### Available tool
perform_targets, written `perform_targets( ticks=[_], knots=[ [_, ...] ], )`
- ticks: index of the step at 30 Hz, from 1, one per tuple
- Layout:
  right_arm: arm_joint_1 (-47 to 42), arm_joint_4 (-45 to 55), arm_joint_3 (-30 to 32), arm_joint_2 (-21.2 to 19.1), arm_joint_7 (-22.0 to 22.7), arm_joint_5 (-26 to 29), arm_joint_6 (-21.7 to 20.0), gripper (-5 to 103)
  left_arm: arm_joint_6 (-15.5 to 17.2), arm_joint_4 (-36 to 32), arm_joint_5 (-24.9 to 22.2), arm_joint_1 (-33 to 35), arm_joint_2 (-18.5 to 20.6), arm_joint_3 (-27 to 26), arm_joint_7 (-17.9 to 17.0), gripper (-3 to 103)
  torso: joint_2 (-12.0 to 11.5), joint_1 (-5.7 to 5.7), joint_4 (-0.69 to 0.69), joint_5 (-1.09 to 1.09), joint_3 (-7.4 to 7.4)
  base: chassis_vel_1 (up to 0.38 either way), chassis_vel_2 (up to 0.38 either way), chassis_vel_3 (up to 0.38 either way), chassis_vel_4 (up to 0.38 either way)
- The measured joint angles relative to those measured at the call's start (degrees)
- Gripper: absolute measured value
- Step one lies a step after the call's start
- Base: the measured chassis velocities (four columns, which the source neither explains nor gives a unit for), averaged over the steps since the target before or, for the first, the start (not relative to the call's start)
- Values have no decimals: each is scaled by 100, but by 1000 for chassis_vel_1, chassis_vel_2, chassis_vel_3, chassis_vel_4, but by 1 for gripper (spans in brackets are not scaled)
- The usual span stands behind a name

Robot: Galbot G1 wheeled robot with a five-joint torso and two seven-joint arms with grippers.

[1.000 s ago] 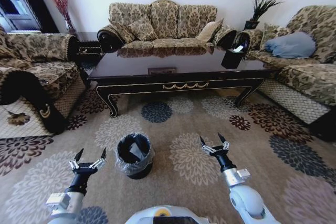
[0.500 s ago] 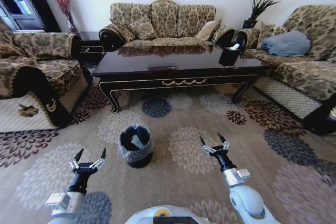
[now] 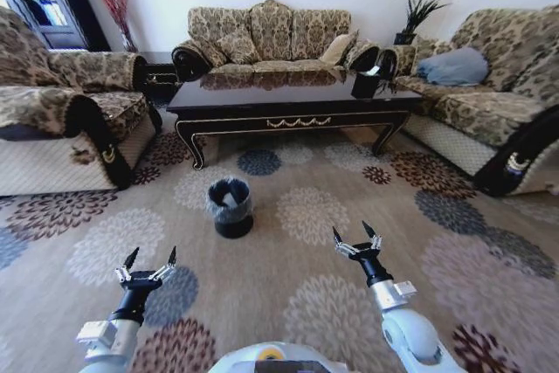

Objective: Move to the front of the table and pick up the trash from the floor, then place it into the trash bin.

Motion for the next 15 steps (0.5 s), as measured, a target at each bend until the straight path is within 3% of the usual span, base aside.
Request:
perform_targets(
  ticks=[1,4,15],
  knots=[
    [0,0,0,0,0,0,0,100,0,0,0,0,0,0,0,100,0,-1,0,9,-1,365,-359,-348,359],
    [-1,0,-1,1,0,0,0,100,1,1,-1,0,0,1,-2,100,-1,0,0,0,2,362,-362,-351,366],
    [1,-1,0,1,0,0,1,100,0,0,-1,0,0,0,-5,100,0,0,2,0,1,354,-347,-335,356]
  ],
)
